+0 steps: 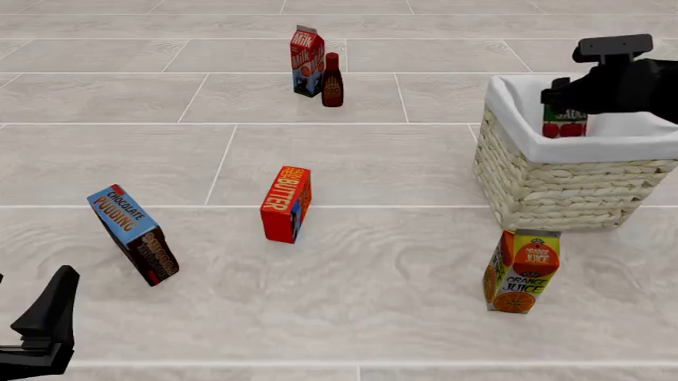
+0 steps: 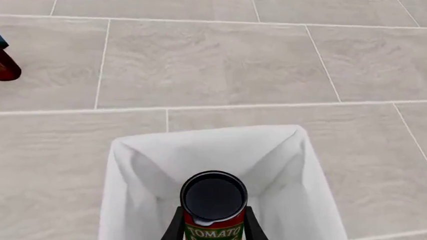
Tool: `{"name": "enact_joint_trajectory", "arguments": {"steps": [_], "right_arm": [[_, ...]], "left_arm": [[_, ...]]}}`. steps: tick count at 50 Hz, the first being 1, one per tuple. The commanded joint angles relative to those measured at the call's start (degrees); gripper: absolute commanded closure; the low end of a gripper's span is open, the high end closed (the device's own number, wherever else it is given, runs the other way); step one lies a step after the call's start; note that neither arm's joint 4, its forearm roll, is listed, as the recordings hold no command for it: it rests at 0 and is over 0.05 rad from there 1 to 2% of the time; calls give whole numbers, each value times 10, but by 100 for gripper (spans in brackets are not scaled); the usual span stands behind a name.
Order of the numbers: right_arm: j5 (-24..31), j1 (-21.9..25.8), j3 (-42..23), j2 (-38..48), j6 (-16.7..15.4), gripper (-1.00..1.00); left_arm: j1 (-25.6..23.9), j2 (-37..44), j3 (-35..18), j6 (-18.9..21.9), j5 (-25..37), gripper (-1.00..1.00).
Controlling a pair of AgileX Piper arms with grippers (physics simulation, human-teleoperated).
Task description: Pick the tomato sauce and place it in the basket.
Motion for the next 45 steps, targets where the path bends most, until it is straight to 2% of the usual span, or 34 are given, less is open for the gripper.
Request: {"name": "enact_joint_trajectory", "arguments": {"steps": [1, 12, 13, 26, 34, 45], "right_arm": [[-3, -1, -10, 14, 12, 100], [-16, 7, 6, 4, 14, 100], [-17, 9, 8, 3, 12, -100], [-22, 9, 30, -17, 27, -100], [-19, 2, 38, -42, 25, -100], [2, -1, 69, -147, 34, -100]], "left_arm": [[0, 0, 0, 0, 0, -100], [0, 0, 0, 0, 0, -100], [0, 0, 0, 0, 0, -100], [0, 0, 0, 0, 0, -100], [0, 0, 0, 0, 0, -100], [0, 0, 0, 0, 0, -100]]}}
